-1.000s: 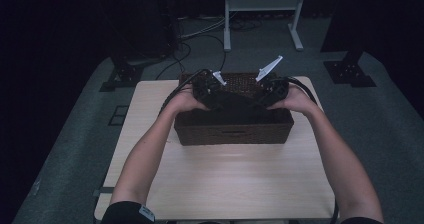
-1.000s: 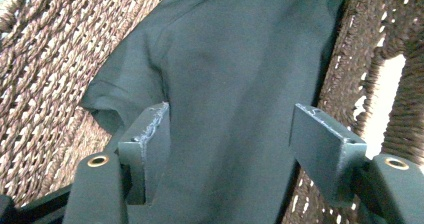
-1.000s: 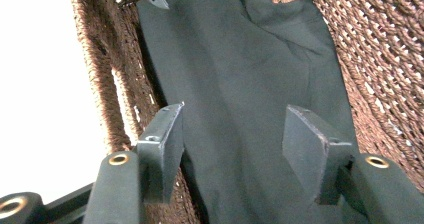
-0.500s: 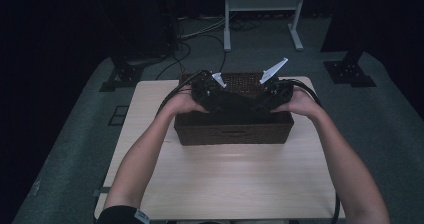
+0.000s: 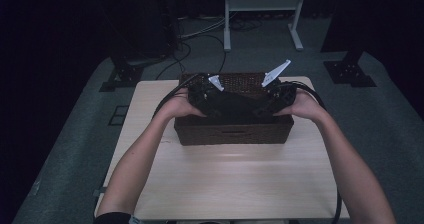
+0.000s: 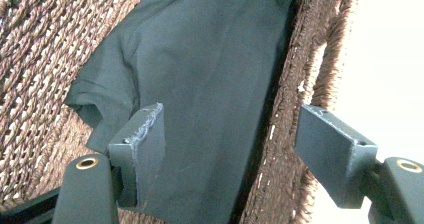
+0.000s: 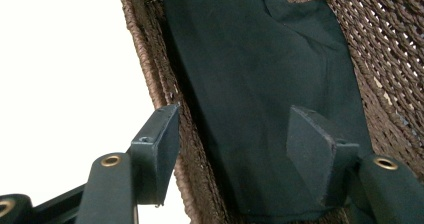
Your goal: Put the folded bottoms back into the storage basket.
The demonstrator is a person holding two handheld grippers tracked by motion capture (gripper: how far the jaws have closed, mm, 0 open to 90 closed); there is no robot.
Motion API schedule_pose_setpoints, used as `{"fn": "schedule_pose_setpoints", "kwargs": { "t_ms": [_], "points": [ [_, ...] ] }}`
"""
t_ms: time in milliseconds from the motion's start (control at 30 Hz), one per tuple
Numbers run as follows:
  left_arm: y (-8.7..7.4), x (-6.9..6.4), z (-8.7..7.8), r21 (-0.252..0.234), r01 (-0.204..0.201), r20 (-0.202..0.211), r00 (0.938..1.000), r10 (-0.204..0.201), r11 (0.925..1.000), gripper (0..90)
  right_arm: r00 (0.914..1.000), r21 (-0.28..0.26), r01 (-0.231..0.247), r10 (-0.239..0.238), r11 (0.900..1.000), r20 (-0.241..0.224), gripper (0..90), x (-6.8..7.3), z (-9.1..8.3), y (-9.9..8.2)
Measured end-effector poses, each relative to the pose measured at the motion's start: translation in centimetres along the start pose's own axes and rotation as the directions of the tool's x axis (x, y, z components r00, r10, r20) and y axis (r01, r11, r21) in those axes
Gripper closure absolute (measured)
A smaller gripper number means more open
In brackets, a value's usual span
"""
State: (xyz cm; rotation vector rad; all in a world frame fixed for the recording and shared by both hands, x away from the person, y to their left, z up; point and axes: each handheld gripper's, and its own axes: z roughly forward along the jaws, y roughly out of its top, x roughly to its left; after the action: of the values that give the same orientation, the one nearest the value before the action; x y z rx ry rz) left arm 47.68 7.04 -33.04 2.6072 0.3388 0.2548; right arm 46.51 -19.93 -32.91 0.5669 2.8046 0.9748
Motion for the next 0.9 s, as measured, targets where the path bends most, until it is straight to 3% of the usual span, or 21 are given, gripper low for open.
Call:
{"fn": "schedule_pose_setpoints", "kwargs": {
  "t_ms": [200,567,900],
  "points": [
    [0.2,-0.8,-0.5,-0.008,-0.018,0.000,0.9998,0.018,0.9998,26.6,0.9997,-0.002,-0.025,0.025,0.9997,-0.003,36.8,0.2,-0.4,-0.8],
    [-0.2,-2.0,-0.5,-0.016,-0.027,0.018,0.9995,0.027,0.9995,26.4,1.0000,-0.011,-0.006,0.006,0.9999,-0.005,36.1,1.3,-1.0,-1.4],
    [-0.8,-2.9,-1.1,-0.020,-0.029,0.009,0.9995,0.029,0.9994,25.1,0.9999,-0.017,-0.003,0.002,0.9998,-0.012,35.9,2.4,-1.3,-2.0]
  ]
}}
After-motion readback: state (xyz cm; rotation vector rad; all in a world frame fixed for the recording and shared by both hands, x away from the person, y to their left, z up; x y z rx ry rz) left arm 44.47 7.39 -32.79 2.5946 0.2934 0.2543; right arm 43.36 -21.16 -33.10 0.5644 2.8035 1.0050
